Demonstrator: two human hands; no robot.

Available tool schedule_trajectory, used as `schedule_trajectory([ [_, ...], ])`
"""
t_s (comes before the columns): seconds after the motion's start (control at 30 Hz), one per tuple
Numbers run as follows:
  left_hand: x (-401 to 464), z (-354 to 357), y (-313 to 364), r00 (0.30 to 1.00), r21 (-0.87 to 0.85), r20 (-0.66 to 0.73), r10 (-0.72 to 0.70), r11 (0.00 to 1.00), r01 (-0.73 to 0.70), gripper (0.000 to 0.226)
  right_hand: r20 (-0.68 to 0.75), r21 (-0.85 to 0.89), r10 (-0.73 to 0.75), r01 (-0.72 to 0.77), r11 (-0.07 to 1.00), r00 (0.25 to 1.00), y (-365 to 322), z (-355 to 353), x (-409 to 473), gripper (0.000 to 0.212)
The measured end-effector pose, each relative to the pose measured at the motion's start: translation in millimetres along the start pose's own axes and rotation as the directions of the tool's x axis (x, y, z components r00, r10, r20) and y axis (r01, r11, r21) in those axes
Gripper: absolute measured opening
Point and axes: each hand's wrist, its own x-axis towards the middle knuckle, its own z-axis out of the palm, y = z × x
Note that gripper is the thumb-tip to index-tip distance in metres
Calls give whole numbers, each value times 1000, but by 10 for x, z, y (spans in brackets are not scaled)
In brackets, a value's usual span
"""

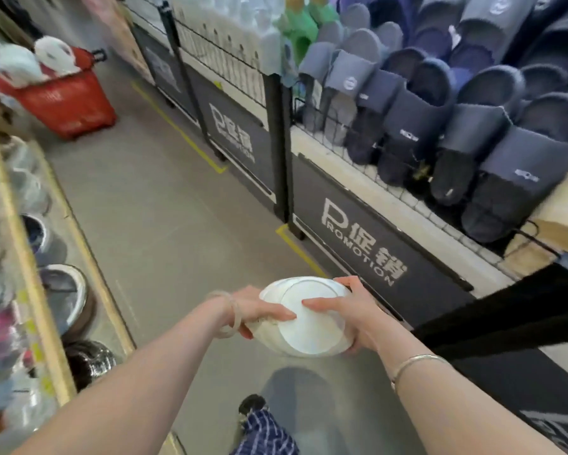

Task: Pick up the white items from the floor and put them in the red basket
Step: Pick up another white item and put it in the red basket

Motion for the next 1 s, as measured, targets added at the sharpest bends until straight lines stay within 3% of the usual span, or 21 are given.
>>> schedule_trajectory([
  [0.2, -205, -1490, -704, 988, -184, -150, -23, 983, -5, 41, 128, -115, 1, 14, 993, 992, -898, 1494, 531, 70],
  [0.37, -168, -2487, -1110, 977, -297, -204, -63, 955, -1, 74, 215, -222, 35, 14, 975, 976, -1590, 2450, 960, 72],
  [0.5, 47, -3283, -1283, 961, -405, -240, -136, 914, 29, 45, 286, -311, 84, 10, 950, 954, -2217, 3053, 1432, 68],
  [0.63, 298, -4242, -1398, 941, -509, -296, -163, 861, -10, 62, 354, -413, 111, 49, 910, 928, -3087, 3745, 1982, 67],
  [0.83, 525, -5628, -1606, 883, -698, -390, -263, 710, -97, 45, 407, -588, 104, 173, 790, 908, -4344, 4981, 2634, 75],
  [0.93, 644, -6319, -1780, 877, -766, -381, -293, 632, -121, 29, 428, -651, 113, 219, 726, 897, -4821, 5611, 2916, 79],
  [1.0, 735, -6827, -1933, 880, -778, -369, -299, 617, -117, 31, 437, -684, 140, 227, 693, 888, -5129, 6024, 3136, 76],
])
